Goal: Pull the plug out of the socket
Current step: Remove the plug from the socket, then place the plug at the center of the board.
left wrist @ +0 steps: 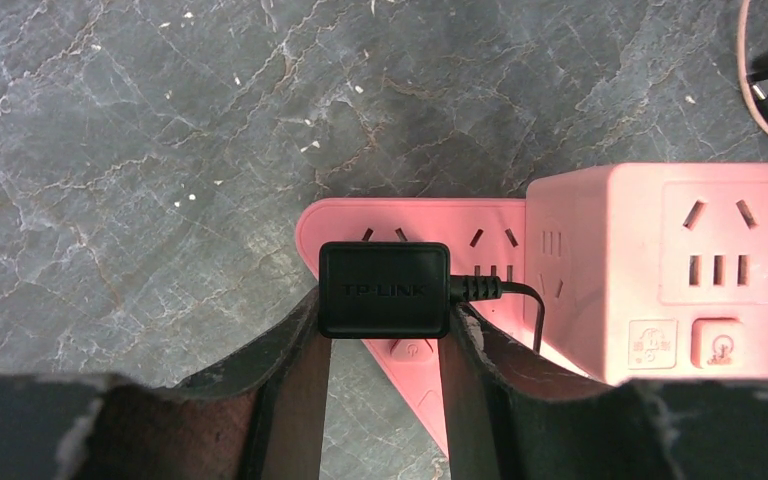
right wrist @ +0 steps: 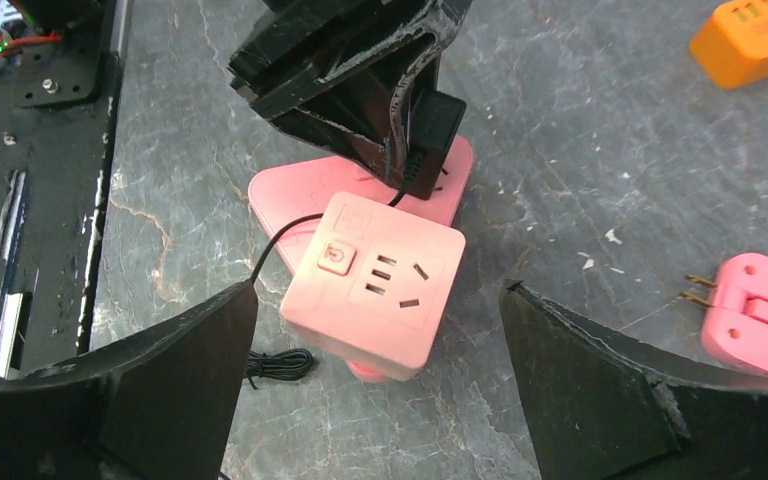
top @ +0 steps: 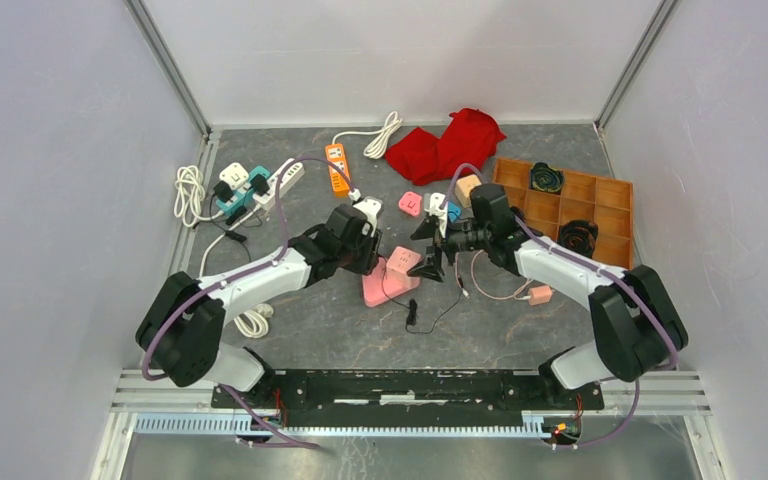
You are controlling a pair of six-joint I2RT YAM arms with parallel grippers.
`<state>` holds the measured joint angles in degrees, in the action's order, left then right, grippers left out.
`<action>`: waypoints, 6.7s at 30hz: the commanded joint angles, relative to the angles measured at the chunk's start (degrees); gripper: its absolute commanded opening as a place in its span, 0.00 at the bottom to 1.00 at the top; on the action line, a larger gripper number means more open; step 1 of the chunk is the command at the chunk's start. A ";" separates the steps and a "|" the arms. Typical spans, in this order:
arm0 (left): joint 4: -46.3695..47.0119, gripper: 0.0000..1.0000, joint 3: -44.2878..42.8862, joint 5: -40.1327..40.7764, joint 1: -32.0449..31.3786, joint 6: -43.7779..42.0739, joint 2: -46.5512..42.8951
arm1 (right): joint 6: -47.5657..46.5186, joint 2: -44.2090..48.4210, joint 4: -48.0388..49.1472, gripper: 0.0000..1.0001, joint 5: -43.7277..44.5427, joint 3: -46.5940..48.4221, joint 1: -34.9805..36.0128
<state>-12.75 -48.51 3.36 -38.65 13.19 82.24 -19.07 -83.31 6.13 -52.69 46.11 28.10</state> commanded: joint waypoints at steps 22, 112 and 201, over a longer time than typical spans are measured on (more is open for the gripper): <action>8.41 0.07 -0.93 5.19 -4.06 6.17 -2.30 | -6.42 -5.77 -3.24 0.54 13.98 3.73 7.11; 23.52 0.04 11.23 14.71 -14.78 22.06 -14.45 | -5.45 -12.61 -7.84 0.07 18.79 7.50 9.70; 17.07 0.03 -23.49 -3.09 -4.03 6.06 1.77 | 2.82 14.31 -0.24 0.90 0.74 2.25 -22.91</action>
<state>0.62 -67.66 2.52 -46.33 19.53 82.13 -17.98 -70.78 2.85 -51.46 48.77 5.78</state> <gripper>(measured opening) 0.462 0.898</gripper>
